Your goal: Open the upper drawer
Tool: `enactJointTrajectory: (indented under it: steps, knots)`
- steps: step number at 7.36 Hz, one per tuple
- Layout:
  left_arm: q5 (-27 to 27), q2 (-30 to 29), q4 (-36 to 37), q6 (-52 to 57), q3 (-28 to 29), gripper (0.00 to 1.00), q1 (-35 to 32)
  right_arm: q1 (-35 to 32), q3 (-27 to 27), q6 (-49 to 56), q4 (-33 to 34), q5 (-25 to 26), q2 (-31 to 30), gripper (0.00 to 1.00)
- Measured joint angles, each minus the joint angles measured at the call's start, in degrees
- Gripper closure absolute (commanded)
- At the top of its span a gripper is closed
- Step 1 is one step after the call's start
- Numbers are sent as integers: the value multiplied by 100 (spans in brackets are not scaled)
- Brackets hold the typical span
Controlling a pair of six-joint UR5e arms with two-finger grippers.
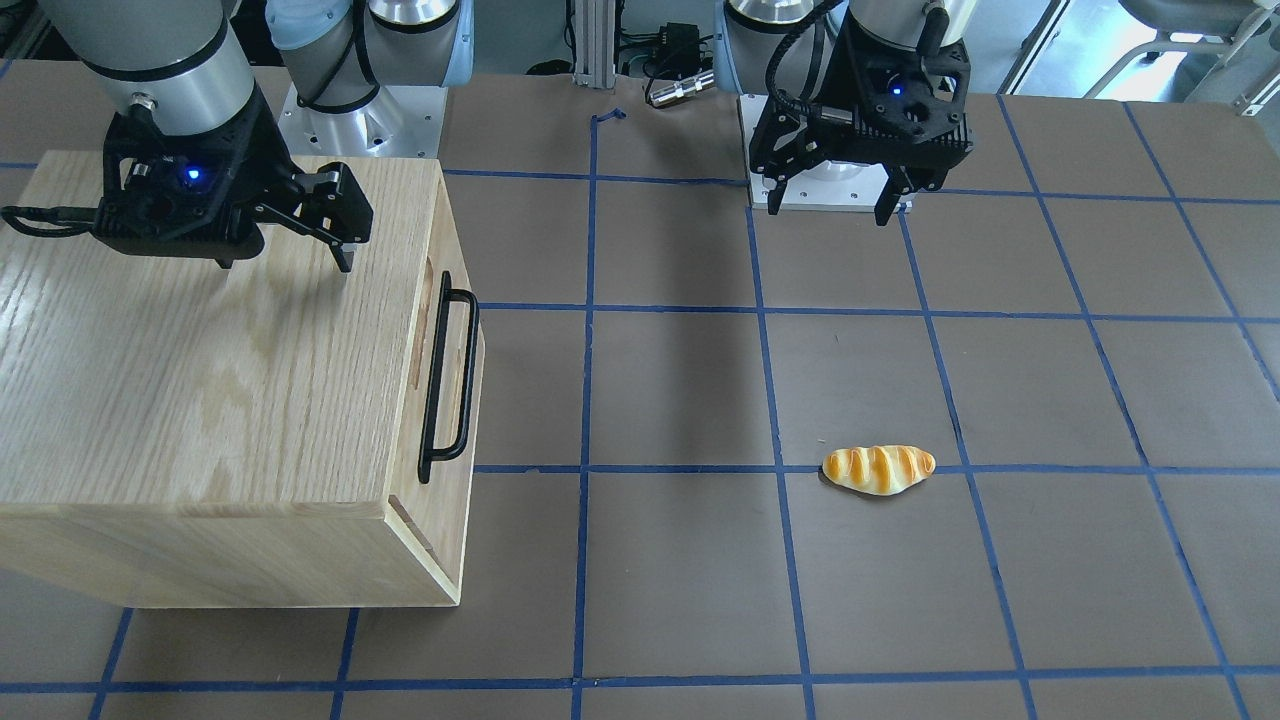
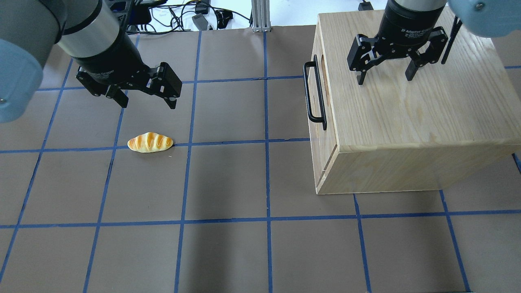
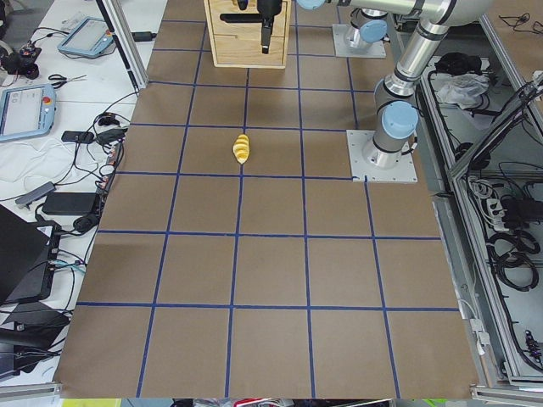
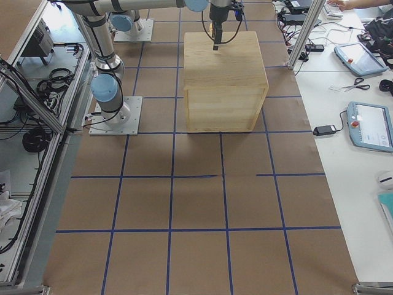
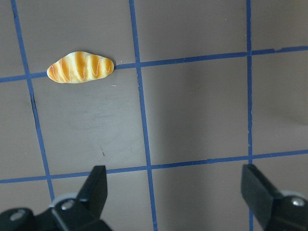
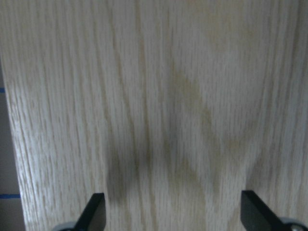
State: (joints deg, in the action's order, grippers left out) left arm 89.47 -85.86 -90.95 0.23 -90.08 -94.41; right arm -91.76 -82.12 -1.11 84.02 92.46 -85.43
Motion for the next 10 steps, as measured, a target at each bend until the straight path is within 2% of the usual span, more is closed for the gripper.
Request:
enactJointTrajectory:
  steps: [8,9,10]
  knots:
    - [-70,-161,179,-208,-40,0,7,0,1,3,0,0,0,0]
    - [-174,-233,219,-391,-34,0,-14,0,2,0,0,0,0,0]
    - [-511,-397,399,-836,-28,0,-88,0,2,-1,0,0,0,0]
